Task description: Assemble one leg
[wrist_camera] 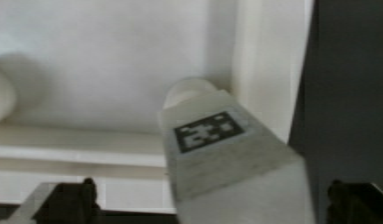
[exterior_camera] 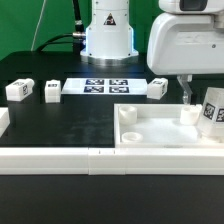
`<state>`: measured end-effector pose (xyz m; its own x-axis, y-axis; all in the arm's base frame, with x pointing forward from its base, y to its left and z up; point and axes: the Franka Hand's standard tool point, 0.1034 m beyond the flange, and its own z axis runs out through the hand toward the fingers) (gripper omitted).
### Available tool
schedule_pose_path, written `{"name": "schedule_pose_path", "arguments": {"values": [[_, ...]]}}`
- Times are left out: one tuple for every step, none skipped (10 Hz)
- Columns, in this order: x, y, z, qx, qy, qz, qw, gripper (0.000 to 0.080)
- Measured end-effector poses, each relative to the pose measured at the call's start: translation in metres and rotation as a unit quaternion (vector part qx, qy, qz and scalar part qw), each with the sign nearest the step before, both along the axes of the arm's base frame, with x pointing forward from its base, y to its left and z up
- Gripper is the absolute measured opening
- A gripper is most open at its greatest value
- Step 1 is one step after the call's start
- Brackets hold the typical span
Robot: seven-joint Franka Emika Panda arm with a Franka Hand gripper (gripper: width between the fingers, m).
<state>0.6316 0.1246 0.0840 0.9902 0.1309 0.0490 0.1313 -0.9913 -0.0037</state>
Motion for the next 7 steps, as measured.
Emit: {"name": "schedule_pose_path", "arguments": {"values": [[0.0000,-0.0008,-0.0005,0.000,-0.001,0.012,1.000,0.0649],[-0.0001,0.0000,-0.0005,0.000,-0.001,0.007,1.000,0.0626],[-0.0001,-0.0001,-0.0005,0.000,-0.001,0.007,1.000,0.0626],[-0.0001,-0.0001,-0.0005,0.000,-0.001,0.007,1.000,0.0455],[0.0000,-0.0004,-0.0005,0.000,-0.001,0.007,1.000,0.0289],[0.0000,-0.0004,-0.0005,0.000,-0.001,0.007,1.000,0.0289],[0.0000,-0.0004,-0.0005,0.000,-0.001,0.007,1.000,0.0290]]}}
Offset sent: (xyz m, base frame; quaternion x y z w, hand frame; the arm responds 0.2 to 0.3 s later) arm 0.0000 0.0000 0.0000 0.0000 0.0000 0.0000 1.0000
